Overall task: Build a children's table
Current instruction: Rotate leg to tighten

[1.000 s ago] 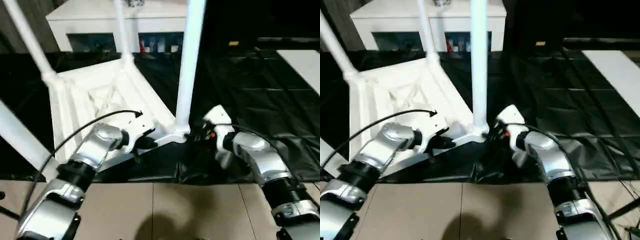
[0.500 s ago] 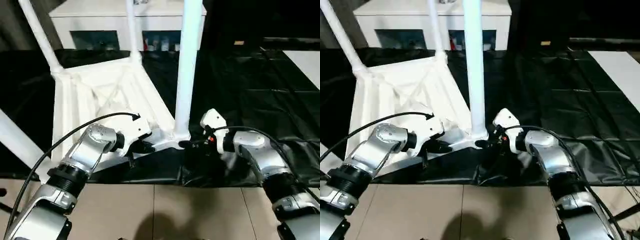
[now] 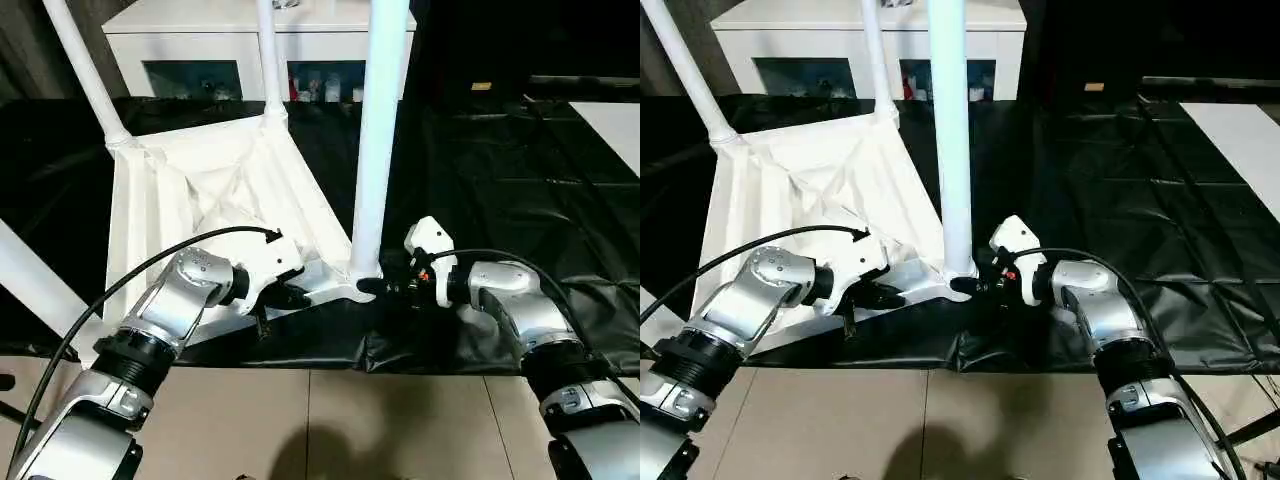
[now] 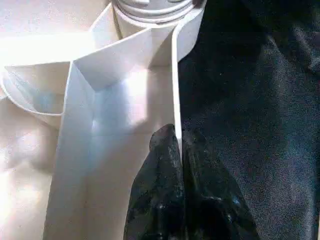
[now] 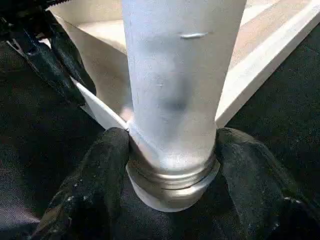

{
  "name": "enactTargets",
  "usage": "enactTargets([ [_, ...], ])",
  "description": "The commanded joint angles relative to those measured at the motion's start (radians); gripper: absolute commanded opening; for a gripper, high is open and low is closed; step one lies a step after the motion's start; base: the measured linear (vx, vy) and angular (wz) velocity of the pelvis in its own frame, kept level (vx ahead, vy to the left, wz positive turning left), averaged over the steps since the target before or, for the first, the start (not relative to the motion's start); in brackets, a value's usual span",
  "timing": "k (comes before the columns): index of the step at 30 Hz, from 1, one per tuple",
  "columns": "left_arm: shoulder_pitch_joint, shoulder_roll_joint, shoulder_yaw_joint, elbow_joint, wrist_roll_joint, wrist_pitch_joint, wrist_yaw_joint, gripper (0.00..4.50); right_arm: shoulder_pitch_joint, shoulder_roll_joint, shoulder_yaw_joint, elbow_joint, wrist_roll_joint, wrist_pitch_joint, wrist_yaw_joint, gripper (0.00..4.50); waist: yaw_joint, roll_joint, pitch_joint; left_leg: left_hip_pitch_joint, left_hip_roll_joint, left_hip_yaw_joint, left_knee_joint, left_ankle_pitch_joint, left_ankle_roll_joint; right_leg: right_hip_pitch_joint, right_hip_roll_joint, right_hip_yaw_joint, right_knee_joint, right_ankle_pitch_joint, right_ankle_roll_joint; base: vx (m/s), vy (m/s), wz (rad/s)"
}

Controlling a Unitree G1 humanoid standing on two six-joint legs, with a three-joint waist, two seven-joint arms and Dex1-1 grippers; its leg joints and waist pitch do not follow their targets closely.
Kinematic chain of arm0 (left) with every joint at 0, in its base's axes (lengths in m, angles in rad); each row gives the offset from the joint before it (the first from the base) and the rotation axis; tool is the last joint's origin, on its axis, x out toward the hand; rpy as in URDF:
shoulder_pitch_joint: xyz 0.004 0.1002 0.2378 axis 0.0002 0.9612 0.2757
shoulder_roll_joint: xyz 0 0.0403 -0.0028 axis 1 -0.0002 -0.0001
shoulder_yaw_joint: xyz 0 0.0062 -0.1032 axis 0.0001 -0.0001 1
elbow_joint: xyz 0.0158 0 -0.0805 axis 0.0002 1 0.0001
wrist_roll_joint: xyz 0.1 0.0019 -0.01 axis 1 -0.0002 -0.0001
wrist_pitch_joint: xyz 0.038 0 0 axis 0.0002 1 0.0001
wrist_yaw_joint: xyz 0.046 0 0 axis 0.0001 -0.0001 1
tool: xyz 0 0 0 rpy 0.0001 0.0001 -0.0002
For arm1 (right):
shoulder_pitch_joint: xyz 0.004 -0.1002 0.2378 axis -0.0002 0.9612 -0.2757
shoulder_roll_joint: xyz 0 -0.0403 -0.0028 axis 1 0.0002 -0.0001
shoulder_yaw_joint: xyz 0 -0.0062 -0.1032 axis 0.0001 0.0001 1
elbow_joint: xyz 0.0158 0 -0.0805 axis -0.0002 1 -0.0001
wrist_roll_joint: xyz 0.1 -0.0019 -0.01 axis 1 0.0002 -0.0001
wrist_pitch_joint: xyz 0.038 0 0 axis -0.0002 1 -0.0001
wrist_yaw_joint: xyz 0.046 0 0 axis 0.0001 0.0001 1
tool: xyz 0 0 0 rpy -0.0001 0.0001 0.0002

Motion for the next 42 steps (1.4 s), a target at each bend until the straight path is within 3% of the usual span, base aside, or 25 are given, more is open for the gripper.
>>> enactTargets([
  [1,0.020,-0.013,-0.059,0.015,0.015,-0.002,-0.039,0.00,-0.023,0.023,0.018,0.015,0.010,-0.018,0.022,2.53,0.000,-0.008,-0.078,0.011,0.002,0.014,-0.066,-0.230,0.089,0.056,0.002,0.012,-0.039,-0.141,-0.295,0.000,0.000,0.00],
  [6,0.020,-0.019,-0.058,0.022,0.017,-0.003,-0.028,0.00,-0.016,0.031,0.010,0.012,0.012,-0.025,0.019,2.41,-0.003,-0.011,-0.075,0.007,0.000,0.013,-0.068,-0.250,0.083,0.058,0.002,0.011,-0.042,-0.179,-0.282,0.000,0.000,0.00],
  [8,0.008,-0.046,-0.046,0.054,0.020,0.000,0.016,0.00,0.003,0.048,-0.002,-0.008,0.012,-0.015,-0.031,2.23,-0.005,-0.017,-0.073,0.012,0.001,0.014,-0.069,-0.282,0.071,0.052,0.001,0.013,-0.050,-0.236,-0.266,0.000,0.000,0.00],
  [10,-0.014,-0.089,-0.026,0.101,0.022,0.009,0.082,0.00,0.030,0.078,-0.015,-0.034,0.000,0.002,-0.129,2.14,-0.003,-0.014,-0.069,0.016,0.000,0.016,-0.071,-0.300,0.061,0.046,0.003,0.016,-0.055,-0.264,-0.256,0.000,0.000,0.00],
  [14,-0.059,-0.171,0.013,0.187,0.017,0.027,0.199,0.00,0.070,0.148,-0.036,-0.075,-0.039,0.044,-0.335,1.78,-0.011,-0.017,-0.059,0.022,-0.007,0.005,-0.083,-0.428,0.009,0.041,0.003,0.009,-0.079,-0.494,-0.159,-0.013,0.003,-0.01],
  [15,-0.069,-0.185,0.019,0.206,0.018,0.025,0.222,0.00,0.074,0.167,-0.045,-0.082,-0.041,0.069,-0.380,1.71,-0.015,-0.009,-0.058,0.022,-0.009,0.000,-0.085,-0.456,-0.001,0.040,0.002,0.007,-0.083,-0.535,-0.137,-0.051,0.011,-0.05],
  [17,-0.081,-0.200,0.024,0.227,0.020,0.021,0.246,0.00,0.077,0.187,-0.054,-0.088,-0.044,0.096,-0.429,1.54,-0.024,-0.010,-0.058,0.023,-0.011,-0.004,-0.088,-0.485,-0.002,0.037,0.004,0.002,-0.094,-0.567,-0.115,-0.025,0.009,-0.03],
  [18,-0.104,-0.222,0.030,0.267,0.030,0.007,0.283,0.00,0.086,0.220,-0.055,-0.108,-0.065,0.126,-0.506,1.46,-0.025,0.000,-0.059,0.025,-0.010,-0.006,-0.088,-0.495,-0.005,0.037,0.002,0.000,-0.094,-0.567,-0.114,0.000,0.000,0.00],
  [19,-0.110,-0.226,0.031,0.276,0.033,0.000,0.290,0.00,0.089,0.228,-0.054,-0.116,-0.069,0.135,-0.518,1.38,-0.036,-0.005,-0.055,0.023,-0.013,-0.006,-0.088,-0.514,-0.005,0.034,0.005,-0.005,-0.104,-0.585,-0.102,0.000,0.000,0.00],
  [21,-0.127,-0.240,0.038,0.312,0.039,-0.030,0.303,0.00,0.111,0.251,-0.048,-0.172,-0.074,0.171,-0.554,1.22,-0.044,0.000,-0.055,0.023,-0.014,-0.011,-0.089,-0.541,0.003,0.036,0.004,-0.014,-0.112,-0.616,-0.085,0.000,0.000,0.00],
  [23,-0.138,-0.243,0.035,0.341,0.051,-0.063,0.308,0.00,0.135,0.255,-0.035,-0.226,-0.087,0.200,-0.569,1.03,-0.050,0.004,-0.059,0.018,-0.012,-0.018,-0.094,-0.543,0.005,0.045,0.002,-0.019,-0.112,-0.588,-0.087,0.000,0.000,0.00],
  [24,-0.141,-0.242,0.031,0.352,0.057,-0.081,0.308,0.00,0.145,0.253,-0.032,-0.247,-0.096,0.213,-0.581,0.95,-0.047,0.007,-0.059,0.025,-0.010,-0.017,-0.095,-0.548,0.005,0.036,0.004,-0.015,-0.117,-0.552,-0.098,0.000,0.000,0.00],
  [25,-0.145,-0.241,0.029,0.364,0.062,-0.103,0.310,0.00,0.156,0.250,-0.030,-0.268,-0.101,0.227,-0.592,0.95,-0.048,0.002,-0.059,0.026,-0.010,-0.016,-0.094,-0.549,0.006,0.034,0.006,-0.014,-0.115,-0.537,-0.107,0.000,0.000,0.00],
  [28,-0.148,-0.239,0.028,0.382,0.065,-0.140,0.310,0.00,0.182,0.240,-0.037,-0.316,-0.101,0.262,-0.610,0.62,-0.034,0.002,-0.061,0.028,-0.005,-0.010,-0.095,-0.524,0.011,0.029,0.004,-0.003,-0.107,-0.466,-0.145,0.000,0.000,0.00],
  [30,-0.148,-0.232,0.023,0.394,0.073,-0.220,0.313,0.00,0.202,0.225,-0.032,-0.358,-0.120,0.271,-0.618,0.62,-0.026,0.000,-0.061,0.023,-0.005,-0.007,-0.096,-0.497,0.013,0.034,0.003,0.001,-0.102,-0.434,-0.153,0.000,0.000,0.00],
  [32,-0.151,-0.224,0.046,0.400,0.070,-0.371,0.362,0.00,0.224,0.214,-0.044,-0.403,-0.111,0.281,-0.609,0.62,-0.019,-0.002,-0.065,0.016,-0.004,-0.006,-0.097,-0.456,0.017,0.041,0.001,0.005,-0.094,-0.387,-0.152,0.000,0.000,0.00],
  [34,-0.155,-0.226,0.060,0.407,0.064,-0.396,0.369,0.00,0.230,0.211,-0.043,-0.419,-0.106,0.290,-0.608,0.62,-0.016,-0.002,-0.069,0.011,-0.002,-0.005,-0.097,-0.421,0.017,0.045,-0.001,0.008,-0.085,-0.338,-0.165,0.000,0.000,0.00],
  [35,-0.159,-0.222,0.086,0.385,0.038,-0.388,0.345,0.44,0.232,0.210,-0.045,-0.429,-0.100,0.299,-0.613,0.56,-0.014,-0.008,-0.067,0.010,-0.003,-0.001,-0.095,-0.407,0.021,0.045,0.000,0.009,-0.085,-0.332,-0.169,0.000,0.000,0.00],
  [39,-0.155,-0.196,0.110,0.321,0.025,-0.364,0.349,0.77,0.229,0.211,-0.039,-0.434,-0.095,0.303,-0.614,0.56,0.000,-0.004,-0.072,0.008,0.002,0.003,-0.090,-0.331,0.026,0.046,-0.006,0.014,-0.072,-0.277,-0.189,0.000,0.000,0.00],
  [42,-0.138,-0.174,0.132,0.256,0.005,-0.327,0.344,1.00,0.223,0.212,-0.033,-0.441,-0.090,0.302,-0.612,0.56,0.001,-0.008,-0.073,0.007,-0.001,0.007,-0.083,-0.294,0.031,0.045,-0.004,0.016,-0.063,-0.239,-0.197,0.000,0.000,0.00],
])
